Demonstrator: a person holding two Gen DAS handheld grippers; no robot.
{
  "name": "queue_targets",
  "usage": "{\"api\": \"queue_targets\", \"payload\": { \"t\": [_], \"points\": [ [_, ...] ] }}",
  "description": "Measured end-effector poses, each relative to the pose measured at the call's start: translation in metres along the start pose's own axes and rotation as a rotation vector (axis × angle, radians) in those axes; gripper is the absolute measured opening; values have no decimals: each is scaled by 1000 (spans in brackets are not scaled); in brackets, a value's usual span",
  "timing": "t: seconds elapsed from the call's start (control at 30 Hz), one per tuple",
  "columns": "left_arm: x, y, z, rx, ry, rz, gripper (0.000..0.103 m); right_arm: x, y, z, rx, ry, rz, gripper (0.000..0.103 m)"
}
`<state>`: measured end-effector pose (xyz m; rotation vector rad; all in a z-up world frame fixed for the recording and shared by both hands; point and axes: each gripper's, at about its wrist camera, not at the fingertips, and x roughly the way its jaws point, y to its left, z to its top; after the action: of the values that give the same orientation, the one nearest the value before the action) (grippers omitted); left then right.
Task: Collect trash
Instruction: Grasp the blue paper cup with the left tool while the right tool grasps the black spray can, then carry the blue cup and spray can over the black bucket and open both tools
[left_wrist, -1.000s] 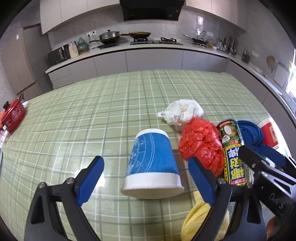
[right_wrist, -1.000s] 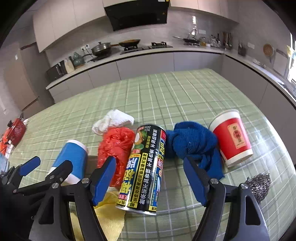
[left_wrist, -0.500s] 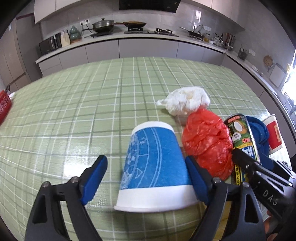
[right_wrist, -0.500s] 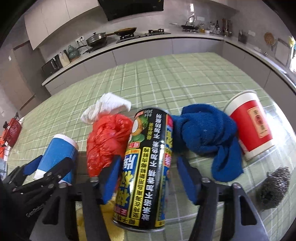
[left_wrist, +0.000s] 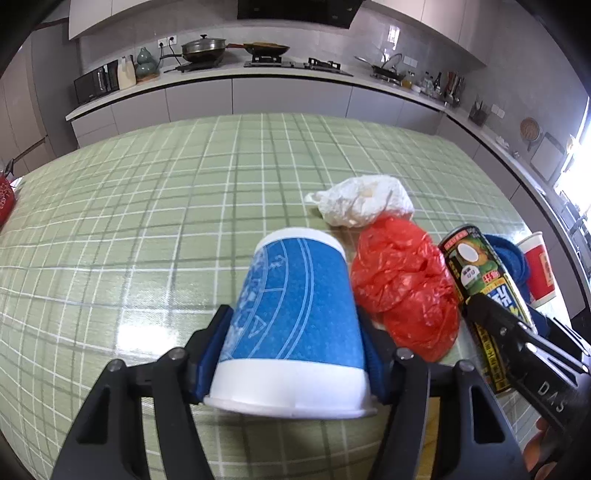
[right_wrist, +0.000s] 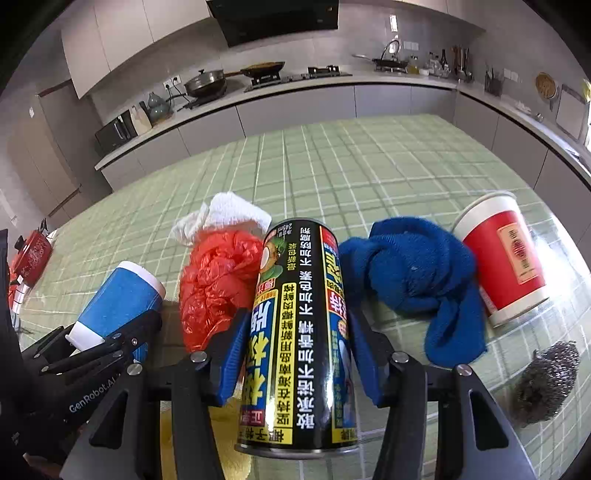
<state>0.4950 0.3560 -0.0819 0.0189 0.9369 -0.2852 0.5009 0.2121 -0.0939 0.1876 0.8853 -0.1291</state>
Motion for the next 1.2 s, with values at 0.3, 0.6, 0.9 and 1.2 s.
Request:
{"api": "queue_targets", "payload": {
  "t": [0.3,0.6,0.9,1.2],
  "points": [
    [2,-3,-4,8,18,8,65,1,-14,-7,42,53,20,56],
    [4,-4,-4,2,2,9,60,8,-8,-7,3,67,18,55],
    [-19,-1,1,-29,-63,-2,59,-21,-11,-4,15,-14,42,55],
    [-33,-12,1,-18,-93,-22,59,-46,-14,-6,25,-37,57,55]
  ]
}}
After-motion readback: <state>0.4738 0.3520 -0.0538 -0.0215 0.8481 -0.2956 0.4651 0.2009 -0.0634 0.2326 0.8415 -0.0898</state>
